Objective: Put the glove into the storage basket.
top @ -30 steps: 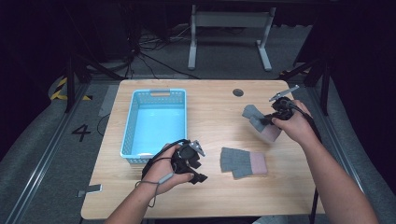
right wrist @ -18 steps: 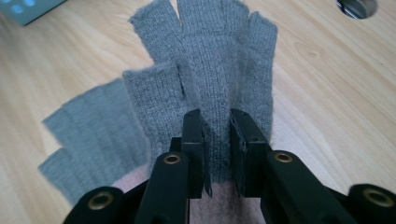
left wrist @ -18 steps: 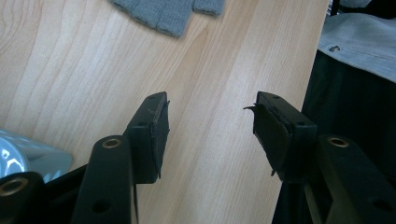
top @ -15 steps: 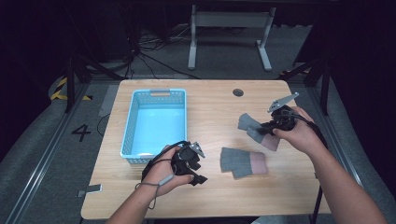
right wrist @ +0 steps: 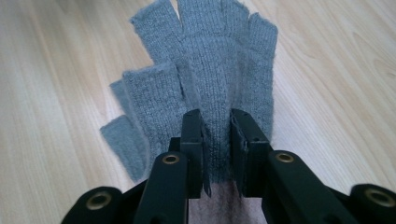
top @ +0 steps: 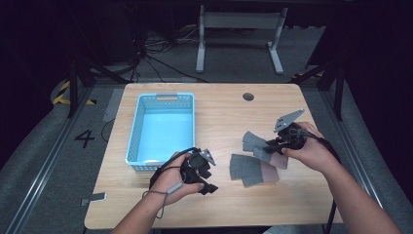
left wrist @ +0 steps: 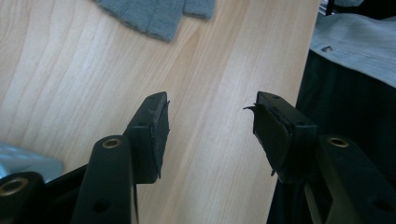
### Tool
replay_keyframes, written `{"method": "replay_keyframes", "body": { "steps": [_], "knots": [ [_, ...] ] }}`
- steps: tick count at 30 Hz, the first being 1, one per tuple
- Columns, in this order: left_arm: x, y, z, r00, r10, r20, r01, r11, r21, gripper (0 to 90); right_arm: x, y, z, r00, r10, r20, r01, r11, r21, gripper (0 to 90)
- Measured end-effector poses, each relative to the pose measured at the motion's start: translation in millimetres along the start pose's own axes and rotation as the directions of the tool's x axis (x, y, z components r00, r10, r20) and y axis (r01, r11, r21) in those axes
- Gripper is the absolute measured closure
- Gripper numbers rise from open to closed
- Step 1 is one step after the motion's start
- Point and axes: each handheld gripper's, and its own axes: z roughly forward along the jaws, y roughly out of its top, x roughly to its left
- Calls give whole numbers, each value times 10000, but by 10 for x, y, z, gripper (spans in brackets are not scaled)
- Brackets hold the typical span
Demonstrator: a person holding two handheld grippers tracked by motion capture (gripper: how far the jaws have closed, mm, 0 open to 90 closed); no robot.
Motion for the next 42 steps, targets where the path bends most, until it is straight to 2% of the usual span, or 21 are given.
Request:
{"method": "replay_keyframes", "body": {
  "steps": [6, 10, 17, 25, 26, 32, 34, 35, 39, 42],
  "knots": [
    [-22, 17, 7, 9999, 119, 35, -119, 9999, -11, 466, 72, 3, 40, 9993, -319, -184, 320, 9995, 52, 769],
    [-42, 26, 2, 9999, 140, -13, -141, 9997, -215, 473, 124, 0, 70, 9982, -476, -364, 475, 9989, -28, 767],
    [-47, 33, 13, 9998, 216, -55, -218, 9994, -264, 475, 175, -28, 133, 9977, -393, -548, 378, 9989, -273, 768],
    [-38, 30, 27, 9998, 189, -64, -190, 9997, -182, 475, 205, -96, 250, 9967, -103, -803, 54, 9981, -617, 763],
    [-39, 29, 33, 9998, 183, -93, -185, 9996, -215, 475, 218, -118, 280, 9966, -102, -815, 71, 9993, -381, 763],
    [-31, 42, 69, 9996, 183, -226, -192, 9990, -395, 482, 233, -197, 348, 9957, -163, -916, 154, 9998, -107, 760],
    [-25, 36, 132, 9987, 359, -349, -388, 9955, -865, 491, 233, -205, 371, 9951, -259, -953, 258, 9997, -25, 760],
    [-25, 36, 132, 9987, 359, -349, -388, 9955, -865, 495, 233, -205, 371, 9951, -259, -953, 258, 9997, -25, 760],
    [23, 43, 190, 10000, -2, -89, -7, 9946, -1033, 522, 256, -173, 419, 9948, -408, -937, 419, 9991, 103, 761],
    [33, 49, 210, 9999, -37, -149, 21, 9946, -1036, 531, 277, -156, 450, 9938, -519, -984, 537, 9984, 158, 766]
  ]
}}
